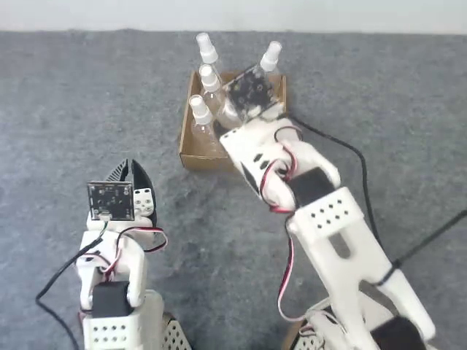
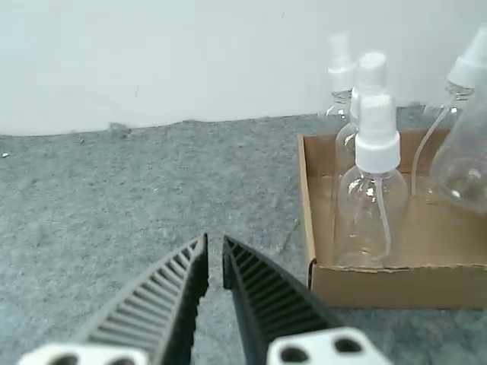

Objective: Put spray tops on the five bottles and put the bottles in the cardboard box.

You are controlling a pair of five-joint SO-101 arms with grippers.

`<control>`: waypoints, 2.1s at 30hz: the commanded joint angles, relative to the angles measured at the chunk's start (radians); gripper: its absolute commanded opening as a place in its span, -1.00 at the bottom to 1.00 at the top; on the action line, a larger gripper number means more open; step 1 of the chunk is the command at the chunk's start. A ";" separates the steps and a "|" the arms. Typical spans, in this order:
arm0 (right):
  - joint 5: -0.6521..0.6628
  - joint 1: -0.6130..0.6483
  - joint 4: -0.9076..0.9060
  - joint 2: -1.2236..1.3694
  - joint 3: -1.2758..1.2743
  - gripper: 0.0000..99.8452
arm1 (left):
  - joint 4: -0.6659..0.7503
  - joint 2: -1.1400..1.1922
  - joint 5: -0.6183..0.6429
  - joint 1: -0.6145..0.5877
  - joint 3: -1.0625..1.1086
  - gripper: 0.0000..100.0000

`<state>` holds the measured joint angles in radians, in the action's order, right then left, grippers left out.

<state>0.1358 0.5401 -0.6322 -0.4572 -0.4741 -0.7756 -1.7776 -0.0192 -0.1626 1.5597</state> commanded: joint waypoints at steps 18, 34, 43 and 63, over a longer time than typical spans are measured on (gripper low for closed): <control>-0.035 -0.110 0.153 0.326 0.150 -0.99 | 0.034 -0.018 0.011 -0.005 -0.012 -0.94; -0.037 -0.137 0.222 0.461 0.161 -0.99 | 0.032 -0.018 0.011 -0.003 -0.010 -0.94; -0.037 -0.137 0.222 0.573 0.210 -0.99 | 0.031 -0.018 0.011 -0.003 -0.010 -0.94; -0.115 -0.157 0.156 0.588 0.209 -0.99 | 0.031 -0.018 0.011 -0.003 -0.010 -0.94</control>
<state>0.0698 0.3943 -0.4434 0.1381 -0.3207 -0.7741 -1.7776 -0.0192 -0.1626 1.5597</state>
